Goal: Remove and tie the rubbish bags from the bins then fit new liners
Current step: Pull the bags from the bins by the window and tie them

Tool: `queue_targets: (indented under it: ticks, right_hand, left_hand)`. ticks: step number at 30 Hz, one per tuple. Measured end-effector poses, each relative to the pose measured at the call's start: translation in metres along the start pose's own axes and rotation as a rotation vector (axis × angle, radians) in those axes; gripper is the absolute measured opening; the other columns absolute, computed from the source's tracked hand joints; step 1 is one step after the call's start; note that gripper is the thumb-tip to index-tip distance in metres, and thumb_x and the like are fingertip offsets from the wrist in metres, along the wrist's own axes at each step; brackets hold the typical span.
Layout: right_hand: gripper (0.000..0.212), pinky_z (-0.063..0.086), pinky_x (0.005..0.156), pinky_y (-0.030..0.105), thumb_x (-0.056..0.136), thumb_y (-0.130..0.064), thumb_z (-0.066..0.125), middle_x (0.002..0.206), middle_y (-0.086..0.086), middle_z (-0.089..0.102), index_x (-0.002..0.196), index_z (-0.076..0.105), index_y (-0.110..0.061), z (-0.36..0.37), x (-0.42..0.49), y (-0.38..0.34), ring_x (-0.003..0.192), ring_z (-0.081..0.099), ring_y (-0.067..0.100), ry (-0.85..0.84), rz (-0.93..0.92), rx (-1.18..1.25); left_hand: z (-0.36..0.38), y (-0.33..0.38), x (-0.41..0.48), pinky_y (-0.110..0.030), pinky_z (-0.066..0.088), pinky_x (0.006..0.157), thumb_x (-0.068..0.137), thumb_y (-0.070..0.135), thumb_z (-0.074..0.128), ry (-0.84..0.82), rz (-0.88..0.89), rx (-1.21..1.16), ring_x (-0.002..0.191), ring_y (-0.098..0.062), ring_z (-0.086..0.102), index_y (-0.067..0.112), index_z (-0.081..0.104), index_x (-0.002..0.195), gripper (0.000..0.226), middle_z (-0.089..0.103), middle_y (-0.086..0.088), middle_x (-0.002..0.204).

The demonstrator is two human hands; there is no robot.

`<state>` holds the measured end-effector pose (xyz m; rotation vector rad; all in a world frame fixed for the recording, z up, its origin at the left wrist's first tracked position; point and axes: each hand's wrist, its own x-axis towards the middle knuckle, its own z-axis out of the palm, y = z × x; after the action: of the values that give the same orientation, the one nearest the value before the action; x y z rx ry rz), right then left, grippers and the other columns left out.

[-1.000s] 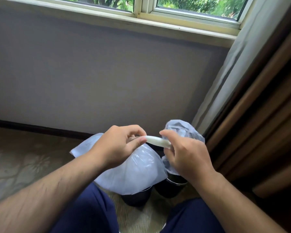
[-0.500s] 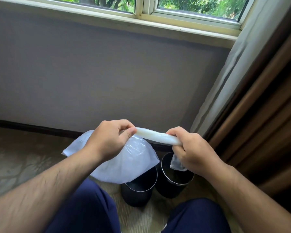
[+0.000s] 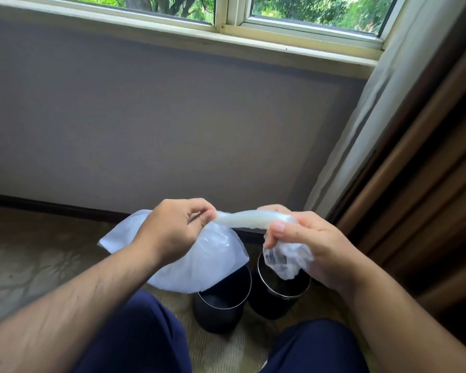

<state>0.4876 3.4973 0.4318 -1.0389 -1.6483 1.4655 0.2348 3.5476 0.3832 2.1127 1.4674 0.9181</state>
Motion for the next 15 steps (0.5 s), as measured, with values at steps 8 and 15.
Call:
queue_targets:
  ticks: [8,15]
  right_hand:
    - [0.045,0.044,0.103,0.041,0.089,-0.039,0.063,0.125,0.004,0.071,0.116,0.067,-0.003,-0.004,0.014,0.001,0.111,0.066,0.016,0.383,-0.077,0.373]
    - [0.05,0.043,0.088,0.028,0.085,-0.045,0.04,0.102,0.003,0.074,0.095,0.078,-0.014,-0.011,0.013,0.005,0.096,0.061,0.009,0.424,0.187,-0.321]
  left_hand:
    - [0.021,0.037,-0.016,-0.032,0.032,0.057,0.099,0.038,0.038,-0.134,0.559,0.267,0.056,-0.018,0.038,0.033,0.038,0.076,0.023,0.039,0.009,0.06]
    - [0.014,0.047,-0.014,-0.035,0.044,0.058,0.092,0.045,0.058,0.031,0.446,0.027,0.059,-0.009,0.051,0.026,0.067,0.081,0.024,0.056,0.009,0.062]
